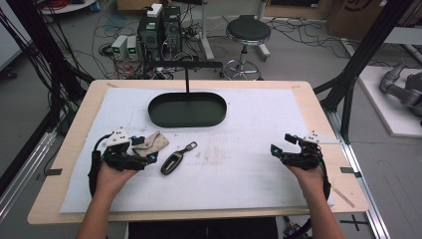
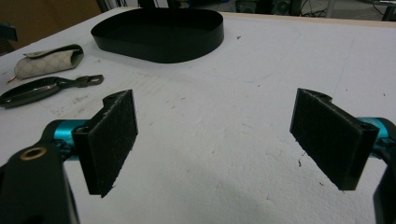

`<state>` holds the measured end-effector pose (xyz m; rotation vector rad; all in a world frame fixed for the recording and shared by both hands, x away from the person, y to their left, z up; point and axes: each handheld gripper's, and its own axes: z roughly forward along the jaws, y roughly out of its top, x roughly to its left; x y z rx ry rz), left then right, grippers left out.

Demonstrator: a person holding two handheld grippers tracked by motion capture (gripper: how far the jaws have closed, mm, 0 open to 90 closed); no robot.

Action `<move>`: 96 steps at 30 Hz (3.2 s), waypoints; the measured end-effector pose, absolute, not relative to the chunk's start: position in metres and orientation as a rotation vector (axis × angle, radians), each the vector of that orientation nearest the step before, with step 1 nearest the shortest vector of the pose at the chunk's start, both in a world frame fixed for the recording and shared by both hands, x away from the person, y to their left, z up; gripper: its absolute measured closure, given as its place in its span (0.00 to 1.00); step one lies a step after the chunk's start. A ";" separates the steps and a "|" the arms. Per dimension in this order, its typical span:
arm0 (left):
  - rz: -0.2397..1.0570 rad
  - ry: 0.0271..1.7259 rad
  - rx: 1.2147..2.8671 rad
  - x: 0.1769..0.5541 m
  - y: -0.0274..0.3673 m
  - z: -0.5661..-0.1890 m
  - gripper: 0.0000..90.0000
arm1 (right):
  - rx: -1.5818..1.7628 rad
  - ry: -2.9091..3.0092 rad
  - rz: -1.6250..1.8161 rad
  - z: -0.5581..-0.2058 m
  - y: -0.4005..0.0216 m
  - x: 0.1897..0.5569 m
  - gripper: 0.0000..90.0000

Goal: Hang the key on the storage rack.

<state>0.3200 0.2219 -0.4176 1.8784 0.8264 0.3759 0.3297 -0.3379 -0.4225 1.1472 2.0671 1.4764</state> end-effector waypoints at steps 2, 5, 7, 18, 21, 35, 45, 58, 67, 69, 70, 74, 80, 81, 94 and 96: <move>0.377 0.827 1.881 0.320 0.222 -0.418 0.19 | 1.141 2.070 1.466 -0.423 -0.337 0.330 0.17; 0.377 0.836 1.881 0.323 0.221 -0.419 0.19 | 1.138 2.082 1.448 -0.424 -0.336 0.330 0.17; 0.377 0.837 1.889 0.323 0.220 -0.420 0.19 | 1.129 2.092 1.435 -0.424 -0.335 0.330 0.17; 0.355 0.813 1.886 0.324 0.209 -0.418 0.19 | 1.113 2.098 1.397 -0.424 -0.332 0.325 0.17; 0.340 0.813 1.900 0.328 0.199 -0.417 0.19 | 1.113 2.097 1.393 -0.423 -0.332 0.324 0.17; 0.353 0.802 2.022 0.351 0.154 -0.419 0.20 | 1.110 2.105 1.398 -0.425 -0.332 0.326 0.17; 0.351 0.809 2.098 0.361 0.132 -0.429 0.22 | 1.112 2.111 1.396 -0.426 -0.332 0.328 0.17; 0.316 0.839 2.178 0.373 0.118 -0.436 0.39 | 1.100 2.119 1.387 -0.427 -0.331 0.329 0.17; 0.329 0.864 2.233 0.375 0.114 -0.441 0.52 | 1.107 2.126 1.380 -0.427 -0.331 0.329 0.17; 0.326 0.865 2.237 0.374 0.113 -0.441 0.54 | 1.104 2.126 1.379 -0.427 -0.331 0.329 0.17; 0.326 0.865 2.237 0.374 0.113 -0.441 0.56 | 1.104 2.126 1.379 -0.427 -0.331 0.329 0.17; 0.321 0.838 2.251 0.370 0.111 -0.440 0.68 | 1.105 2.126 1.375 -0.427 -0.330 0.329 0.17; 0.338 0.815 2.250 0.365 0.108 -0.441 0.78 | 1.106 2.125 1.376 -0.427 -0.331 0.329 0.17; 0.334 0.805 2.241 0.364 0.108 -0.442 0.82 | 1.106 2.124 1.377 -0.427 -0.331 0.328 0.17; 0.416 0.748 2.230 0.360 0.110 -0.442 0.93 | 1.104 2.116 1.382 -0.426 -0.332 0.327 0.17; 0.422 0.743 2.216 0.360 0.113 -0.441 0.94 | 1.107 2.115 1.385 -0.426 -0.333 0.326 0.17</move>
